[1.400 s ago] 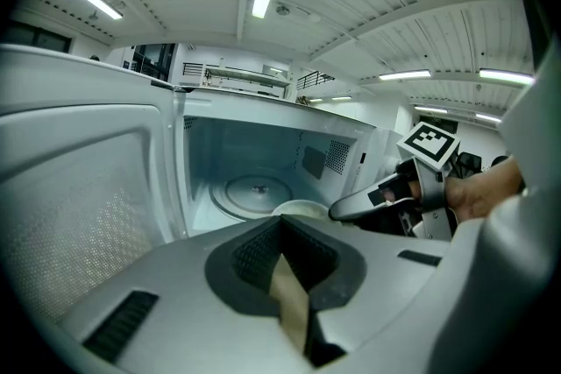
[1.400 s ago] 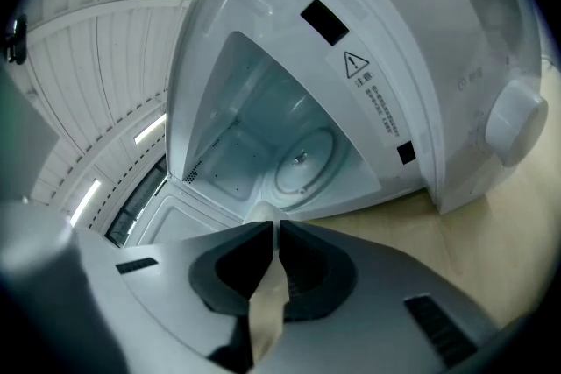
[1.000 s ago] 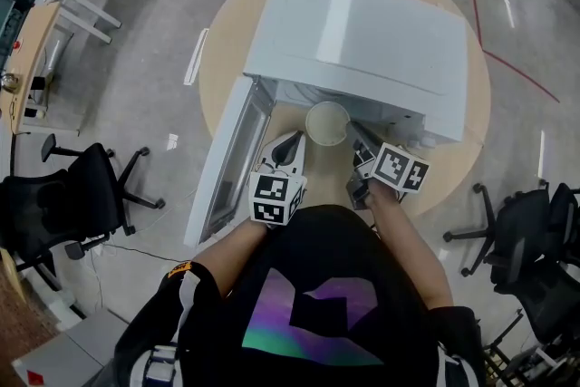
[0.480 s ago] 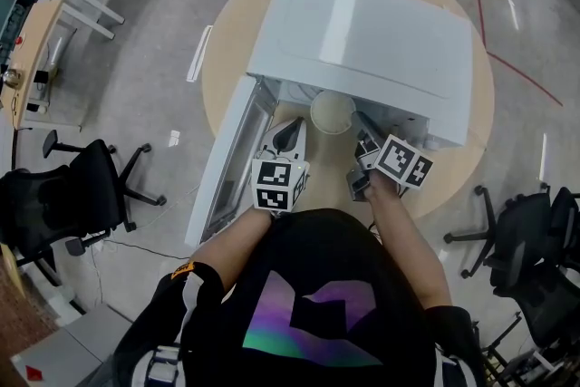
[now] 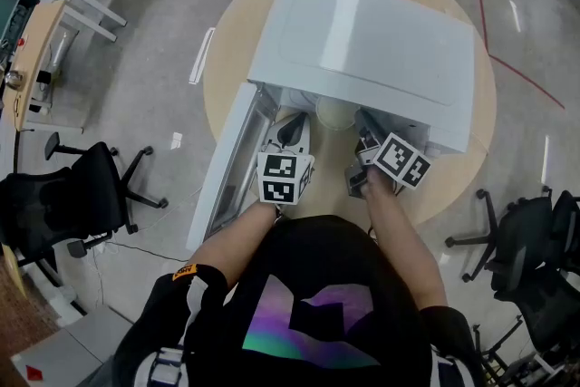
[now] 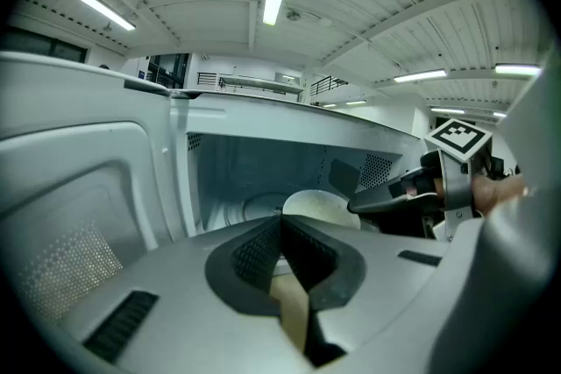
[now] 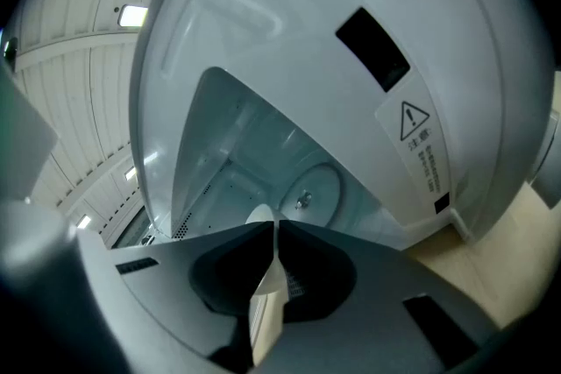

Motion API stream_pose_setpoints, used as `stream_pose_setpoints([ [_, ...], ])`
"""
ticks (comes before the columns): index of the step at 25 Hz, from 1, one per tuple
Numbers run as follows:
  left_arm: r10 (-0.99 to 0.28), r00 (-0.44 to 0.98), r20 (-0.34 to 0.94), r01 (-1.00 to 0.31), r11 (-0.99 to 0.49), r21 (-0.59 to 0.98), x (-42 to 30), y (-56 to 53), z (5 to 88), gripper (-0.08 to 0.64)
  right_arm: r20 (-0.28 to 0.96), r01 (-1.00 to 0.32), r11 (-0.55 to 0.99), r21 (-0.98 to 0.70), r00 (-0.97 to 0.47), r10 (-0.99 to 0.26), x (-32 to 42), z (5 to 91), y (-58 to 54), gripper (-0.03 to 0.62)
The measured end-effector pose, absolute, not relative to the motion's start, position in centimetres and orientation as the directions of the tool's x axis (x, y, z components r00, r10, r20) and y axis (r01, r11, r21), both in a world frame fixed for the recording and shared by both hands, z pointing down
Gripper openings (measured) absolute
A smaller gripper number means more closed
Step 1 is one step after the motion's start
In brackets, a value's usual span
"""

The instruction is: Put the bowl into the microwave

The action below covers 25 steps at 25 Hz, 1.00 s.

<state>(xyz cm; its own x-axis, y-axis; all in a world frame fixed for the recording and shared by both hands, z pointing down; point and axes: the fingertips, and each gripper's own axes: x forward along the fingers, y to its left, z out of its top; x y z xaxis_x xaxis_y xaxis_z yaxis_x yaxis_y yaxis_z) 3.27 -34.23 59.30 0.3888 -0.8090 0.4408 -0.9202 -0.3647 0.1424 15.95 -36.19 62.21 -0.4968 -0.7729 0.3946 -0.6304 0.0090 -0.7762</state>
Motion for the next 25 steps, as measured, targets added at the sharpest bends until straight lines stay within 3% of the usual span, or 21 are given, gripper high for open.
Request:
stream_pose_setpoints([
  [25, -0.795, 0.373, 0.479, -0.927, -0.338, 0.161, 3.1, -40.7, 61.2, 0.046, 0.364, -0.610, -0.062, -0.790, -0.386, -0.848, 15.9, 63.5, -41.2, 0.032],
])
